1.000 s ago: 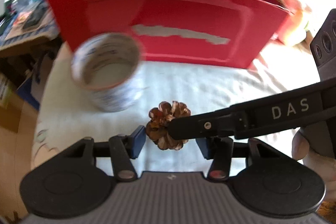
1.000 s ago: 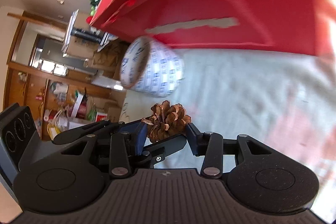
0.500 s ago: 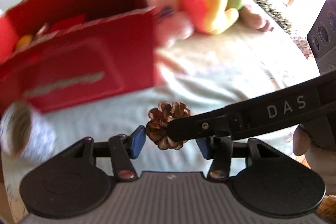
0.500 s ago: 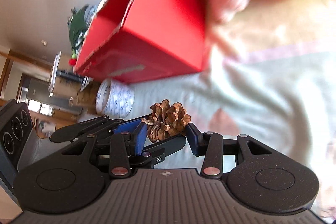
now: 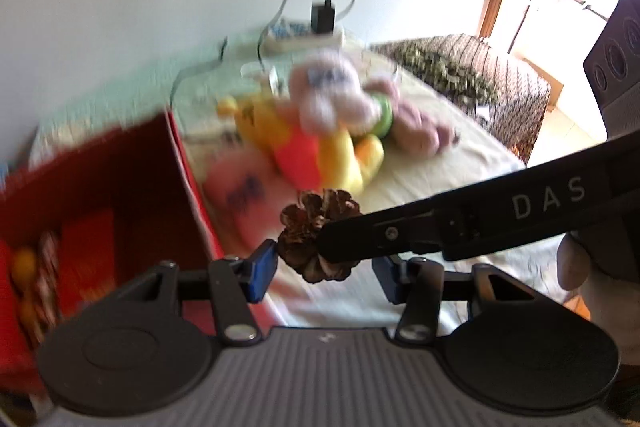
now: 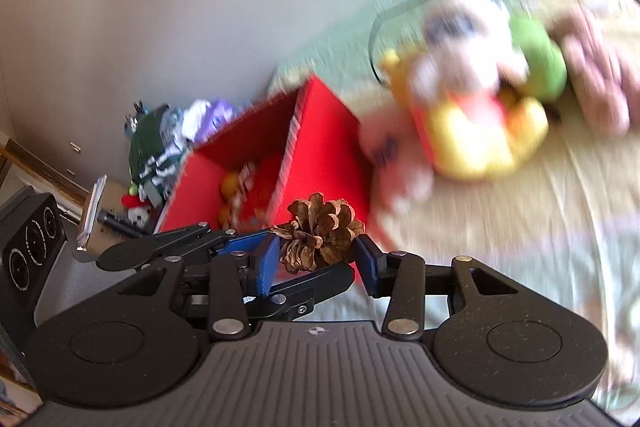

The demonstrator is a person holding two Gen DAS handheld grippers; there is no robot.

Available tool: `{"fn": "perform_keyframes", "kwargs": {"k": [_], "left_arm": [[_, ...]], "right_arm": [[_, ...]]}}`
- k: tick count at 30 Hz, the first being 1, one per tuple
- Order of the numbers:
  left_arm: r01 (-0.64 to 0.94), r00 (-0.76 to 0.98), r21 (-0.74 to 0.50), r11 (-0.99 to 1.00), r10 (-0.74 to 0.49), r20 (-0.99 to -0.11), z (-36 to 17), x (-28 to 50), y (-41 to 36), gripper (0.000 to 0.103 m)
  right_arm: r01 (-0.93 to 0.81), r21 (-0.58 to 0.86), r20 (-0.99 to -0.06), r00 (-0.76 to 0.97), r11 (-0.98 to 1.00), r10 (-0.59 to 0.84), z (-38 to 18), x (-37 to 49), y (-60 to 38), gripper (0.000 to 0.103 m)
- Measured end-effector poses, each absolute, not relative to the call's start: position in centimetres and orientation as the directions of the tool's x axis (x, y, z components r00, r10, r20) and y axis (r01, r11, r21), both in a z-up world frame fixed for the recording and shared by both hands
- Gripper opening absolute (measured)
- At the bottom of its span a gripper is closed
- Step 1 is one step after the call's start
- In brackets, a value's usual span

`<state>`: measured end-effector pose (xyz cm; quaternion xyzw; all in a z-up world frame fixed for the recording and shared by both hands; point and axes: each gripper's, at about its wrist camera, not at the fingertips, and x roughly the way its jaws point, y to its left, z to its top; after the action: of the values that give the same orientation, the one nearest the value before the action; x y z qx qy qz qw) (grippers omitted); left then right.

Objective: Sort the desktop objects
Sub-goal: 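Carry the pine cone with the right gripper over the red box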

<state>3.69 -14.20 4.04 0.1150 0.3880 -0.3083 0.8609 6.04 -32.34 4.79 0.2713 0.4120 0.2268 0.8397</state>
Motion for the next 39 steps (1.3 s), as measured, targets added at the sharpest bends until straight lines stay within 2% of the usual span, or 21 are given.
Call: {"fn": "perform_keyframes", "kwargs": {"k": [4,9,16,24,25,27,32,35,39], "left_arm": [[0.632,0.522,-0.04,0.774,-0.463,-0.717,6.2,6.5,-12.3,0.053],[0.643,0.498,-0.055,0.764,-0.471,-0.728,6.7,9.6,-9.2,0.053],[0.661,0.445,-0.059,0.748,-0.454,-0.772,4.2,14.2,-6.1,0.052],[0.678,0.34,-0.117,0.725,-0.451,-0.825,0.9,17.8,-4.2,0.052],[0.679,0.329,-0.122,0.724,-0.449,-0.83,0.6,18.1,-4.0,0.052],[0.678,0.309,-0.136,0.723,-0.447,-0.839,0.1,18.8,-3.9,0.052],[0.662,0.25,-0.171,0.729,-0.431,-0.867,-1.1,20.4,-3.7,0.052],[0.647,0.261,-0.165,0.744,-0.42,-0.869,-1.4,21.1,-3.4,0.056],[0.621,0.19,-0.246,0.744,-0.447,-0.874,-2.3,22.2,-2.8,0.057]], "right_arm": [[-0.182,0.626,-0.555,0.579,0.758,0.597,7.1,8.9,-30.6,0.045],[-0.194,0.597,-0.586,0.558,0.779,0.588,8.3,12.2,-27.2,0.045],[-0.197,0.52,-0.669,0.512,0.831,0.539,8.0,16.5,-22.5,0.045],[-0.196,0.412,-0.756,0.472,0.89,0.453,6.7,19.9,-18.7,0.043],[-0.197,0.398,-0.765,0.467,0.896,0.443,6.4,20.2,-18.3,0.039],[-0.199,0.369,-0.787,0.453,0.908,0.419,6.0,20.9,-17.3,0.039],[-0.229,0.271,-0.822,0.45,0.935,0.349,5.2,22.1,-15.2,0.039],[-0.242,0.195,-0.84,0.459,0.95,0.289,4.6,22.4,-14.3,0.038],[-0.268,0.123,-0.843,0.48,0.956,0.243,4.4,22.5,-13.5,0.038]]}}
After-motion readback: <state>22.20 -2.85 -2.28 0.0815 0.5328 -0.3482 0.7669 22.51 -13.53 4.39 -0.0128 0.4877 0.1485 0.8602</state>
